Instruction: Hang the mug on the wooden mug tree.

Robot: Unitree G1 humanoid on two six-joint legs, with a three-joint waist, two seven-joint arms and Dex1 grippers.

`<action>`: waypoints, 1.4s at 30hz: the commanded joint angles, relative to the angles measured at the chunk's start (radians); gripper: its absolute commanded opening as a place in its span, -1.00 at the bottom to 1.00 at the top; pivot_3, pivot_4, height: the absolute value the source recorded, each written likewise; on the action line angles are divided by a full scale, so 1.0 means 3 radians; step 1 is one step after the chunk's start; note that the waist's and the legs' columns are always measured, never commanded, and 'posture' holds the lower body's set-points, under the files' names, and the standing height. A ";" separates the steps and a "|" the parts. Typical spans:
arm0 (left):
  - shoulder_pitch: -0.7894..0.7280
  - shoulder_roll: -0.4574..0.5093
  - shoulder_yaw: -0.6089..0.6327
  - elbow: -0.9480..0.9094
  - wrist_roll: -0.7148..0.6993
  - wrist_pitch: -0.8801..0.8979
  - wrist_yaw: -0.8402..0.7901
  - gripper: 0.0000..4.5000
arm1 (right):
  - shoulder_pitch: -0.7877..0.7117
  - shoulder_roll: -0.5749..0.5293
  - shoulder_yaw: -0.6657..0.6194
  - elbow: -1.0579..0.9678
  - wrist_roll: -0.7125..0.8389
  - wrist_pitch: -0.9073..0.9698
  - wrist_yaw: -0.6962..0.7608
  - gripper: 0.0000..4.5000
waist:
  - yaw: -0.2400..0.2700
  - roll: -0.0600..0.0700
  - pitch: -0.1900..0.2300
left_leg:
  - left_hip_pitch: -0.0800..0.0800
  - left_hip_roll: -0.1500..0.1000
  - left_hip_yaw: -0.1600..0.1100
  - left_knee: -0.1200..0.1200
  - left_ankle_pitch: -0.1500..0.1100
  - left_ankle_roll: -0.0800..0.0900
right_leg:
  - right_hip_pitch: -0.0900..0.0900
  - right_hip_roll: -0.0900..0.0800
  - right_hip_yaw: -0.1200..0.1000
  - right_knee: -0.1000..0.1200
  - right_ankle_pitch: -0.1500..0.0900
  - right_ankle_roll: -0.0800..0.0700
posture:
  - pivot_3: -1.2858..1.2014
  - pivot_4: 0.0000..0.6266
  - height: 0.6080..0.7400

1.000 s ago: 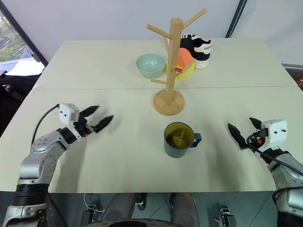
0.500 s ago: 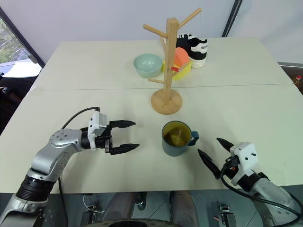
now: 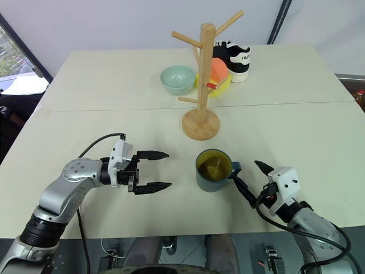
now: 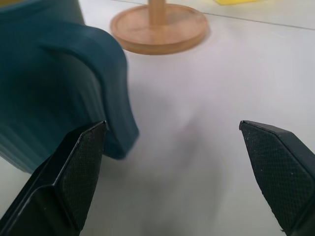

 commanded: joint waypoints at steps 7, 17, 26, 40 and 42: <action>0.0036 -0.0001 0.0010 -0.0125 0.0003 -0.0103 0.0024 1.00 | -0.0250 0.0073 0.0128 0.0159 -0.0085 -0.0121 -0.0041 0.99 | -0.0010 -0.0001 0.0000 | 0.0017 0.0005 0.0002 0.0000 0.0000 -0.0001 | 0.0016 0.0001 -0.0001 -0.0003 -0.0006 0.0010 | 0.03 -0.52 0.88; 0.0064 0.0028 0.0044 -0.0174 -0.0004 -0.0094 0.0111 1.00 | -0.0348 0.0121 0.0209 0.0226 0.0036 -0.0106 0.0088 -0.97 | -0.0004 -0.0001 0.0000 | 0.0017 0.0007 0.0005 0.0000 -0.0002 0.0002 | 0.0016 0.0001 -0.0002 -0.0005 0.0000 0.0000 | 0.03 -0.52 0.88; 0.0054 0.0063 0.0105 -0.0202 -0.0002 -0.0069 0.0219 1.00 | -0.0761 -0.0560 0.0169 -0.0075 -0.0315 -0.0052 0.0241 -0.97 | -0.0011 -0.0001 0.0000 | 0.0018 0.0009 0.0010 0.0005 -0.0002 0.0002 | 0.0016 -0.0001 -0.0002 -0.0004 -0.0004 0.0009 | 0.03 -0.52 0.88; -0.0257 -0.0141 0.0280 -0.0142 -0.0144 -0.0013 0.0511 1.00 | -0.2958 -0.1626 0.0666 0.0640 -0.0900 0.0187 0.0653 -0.97 | -0.0008 -0.0019 0.0000 | 0.0009 0.0020 0.0021 0.0028 -0.0014 0.0022 | 0.0019 -0.0002 -0.0017 -0.0008 0.0009 -0.0003 | 0.03 -0.52 0.88; -0.0264 -0.0161 0.0298 -0.0168 -0.0155 0.0002 0.0560 1.00 | -0.3163 -0.1625 0.0767 0.0737 -0.0950 0.0173 0.0720 -0.97 | -0.0009 -0.0019 0.0001 | 0.0002 0.0020 0.0023 0.0039 -0.0019 0.0029 | 0.0017 -0.0002 -0.0017 -0.0005 0.0008 0.0000 | 0.03 -0.52 0.88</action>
